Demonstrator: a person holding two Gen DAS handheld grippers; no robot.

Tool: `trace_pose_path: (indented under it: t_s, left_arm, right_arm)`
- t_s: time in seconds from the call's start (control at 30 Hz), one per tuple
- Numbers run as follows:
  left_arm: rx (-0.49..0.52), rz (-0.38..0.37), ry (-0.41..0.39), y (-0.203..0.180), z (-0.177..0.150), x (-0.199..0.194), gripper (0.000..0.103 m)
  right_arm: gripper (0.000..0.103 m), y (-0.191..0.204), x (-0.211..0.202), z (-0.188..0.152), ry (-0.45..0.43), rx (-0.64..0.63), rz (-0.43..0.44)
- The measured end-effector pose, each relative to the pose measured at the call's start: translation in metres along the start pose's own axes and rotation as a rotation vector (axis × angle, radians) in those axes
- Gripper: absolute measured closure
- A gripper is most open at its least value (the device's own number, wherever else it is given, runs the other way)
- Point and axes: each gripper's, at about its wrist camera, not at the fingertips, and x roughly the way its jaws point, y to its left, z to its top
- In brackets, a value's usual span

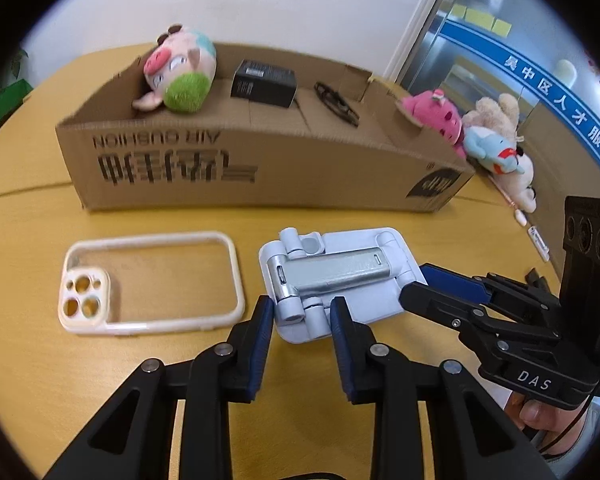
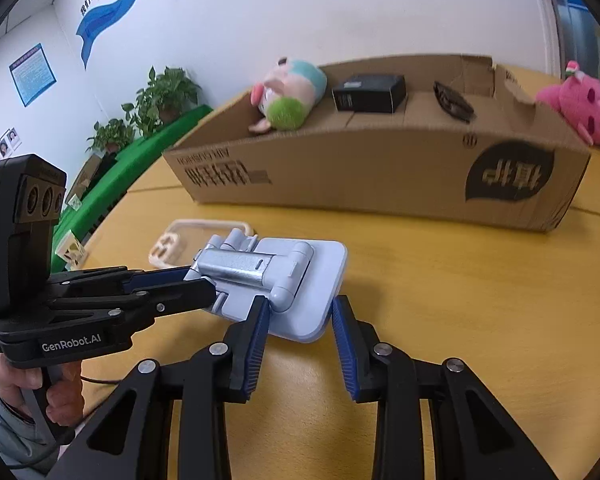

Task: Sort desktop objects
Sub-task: 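Lift the phone stand into the cardboard box and open both grippers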

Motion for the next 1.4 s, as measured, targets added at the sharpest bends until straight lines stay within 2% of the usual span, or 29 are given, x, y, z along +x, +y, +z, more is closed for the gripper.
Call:
trace_pose_path:
  t_s: [0.13,0.37,0.53,0.63,0.83,1.03,1.27,1.4]
  left_arm:
    - [0.037,-0.015,-0.065,-0.006,0.028,-0.017,0.076]
    - [0.095,-0.036,-0.154,-0.009,0.084,-0.030,0.076]
    - [0.079,-0.027,-0.177,0.011,0.120,-0.022,0.076]
    - [0.043,-0.026,-0.160,0.033,0.138,-0.012,0.076]
    - [-0.018,0.033,-0.101,0.075,0.157,0.017,0.076]
    - [-0.096,0.083,0.008,0.112,0.161,0.052,0.076]
    - [-0.070,0.212,0.148,0.116,0.158,0.085,0.078]
    - [-0.059,0.275,0.181,0.116,0.155,0.095,0.080]
  right_arm:
    - [0.072,0.007,-0.021,0.020,-0.065,-0.012,-0.013]
    - [0.072,0.016,-0.045,0.073,-0.176,-0.036,-0.050]
    - [0.072,0.016,-0.032,0.114,-0.193,-0.034,-0.052]
    - [0.072,0.016,-0.013,0.137,-0.185,-0.033,-0.046]
    - [0.072,0.011,0.052,0.171,-0.104,0.020,0.023]
    - [0.072,0.007,0.113,0.182,-0.006,0.062,0.051]
    - [0.072,-0.007,0.165,0.176,0.137,0.150,0.071]
    - [0.072,-0.012,0.181,0.169,0.198,0.196,0.068]
